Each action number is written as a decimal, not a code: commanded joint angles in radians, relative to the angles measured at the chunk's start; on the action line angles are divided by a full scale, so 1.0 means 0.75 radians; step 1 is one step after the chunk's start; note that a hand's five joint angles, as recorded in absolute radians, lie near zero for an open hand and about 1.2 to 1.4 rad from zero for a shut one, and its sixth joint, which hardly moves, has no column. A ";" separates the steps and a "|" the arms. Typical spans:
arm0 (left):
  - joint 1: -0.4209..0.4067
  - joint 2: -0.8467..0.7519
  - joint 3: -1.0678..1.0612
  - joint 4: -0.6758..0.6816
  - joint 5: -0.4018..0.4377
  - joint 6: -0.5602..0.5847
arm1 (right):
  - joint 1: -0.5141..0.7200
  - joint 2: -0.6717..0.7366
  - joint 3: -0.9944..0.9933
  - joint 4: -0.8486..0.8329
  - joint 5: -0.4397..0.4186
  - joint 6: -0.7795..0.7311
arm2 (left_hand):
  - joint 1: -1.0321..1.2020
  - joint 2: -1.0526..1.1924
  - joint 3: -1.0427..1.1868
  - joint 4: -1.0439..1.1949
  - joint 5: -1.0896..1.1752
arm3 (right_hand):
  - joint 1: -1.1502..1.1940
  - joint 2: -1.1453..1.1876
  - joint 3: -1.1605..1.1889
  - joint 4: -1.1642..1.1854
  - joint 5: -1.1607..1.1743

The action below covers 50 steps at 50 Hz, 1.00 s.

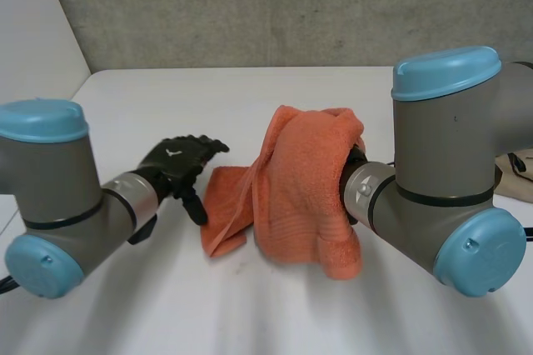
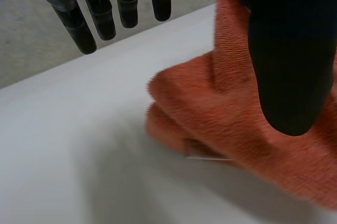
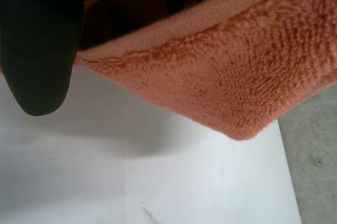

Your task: Fold the laundry.

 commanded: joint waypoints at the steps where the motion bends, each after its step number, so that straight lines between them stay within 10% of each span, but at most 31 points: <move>1: -0.085 -0.157 0.095 0.016 -0.075 -0.017 | 0.020 0.001 0.041 0.024 -0.035 0.055 | -0.020 -0.047 -0.052 -0.039 -0.068 | -0.088 -0.048 -0.048 -0.054 -0.068; 5: -0.149 -0.277 0.206 -0.017 -0.122 -0.033 | 0.014 -0.015 0.067 -0.014 -0.057 0.096 | 0.170 0.143 0.138 0.151 0.123 | -0.088 -0.048 -0.048 -0.054 -0.068; 9: -0.173 -0.310 0.279 -0.082 -0.183 -0.049 | -0.003 -0.044 0.086 -0.043 -0.055 0.102 | 1.605 1.578 1.574 1.586 1.558 | -0.088 -0.048 -0.048 -0.054 -0.068; 16: -0.104 -0.106 0.367 0.007 -0.428 -0.070 | -0.099 -0.103 0.020 -0.039 -0.094 -0.043 | 1.609 1.582 1.577 1.590 1.561 | -0.088 -0.048 -0.048 -0.054 -0.068; 27: -0.038 0.199 0.390 0.243 -0.324 -0.139 | -0.258 -0.144 -0.004 -0.215 -0.260 -0.708 | 1.609 1.582 1.577 1.590 1.561 | -0.088 -0.048 -0.048 -0.054 -0.068; 50: -0.077 -0.092 0.134 0.182 -0.416 0.018 | -0.524 0.181 -0.065 -0.188 0.049 -0.628 | 1.609 1.582 1.577 1.590 1.561 | -0.088 -0.048 -0.048 -0.054 -0.068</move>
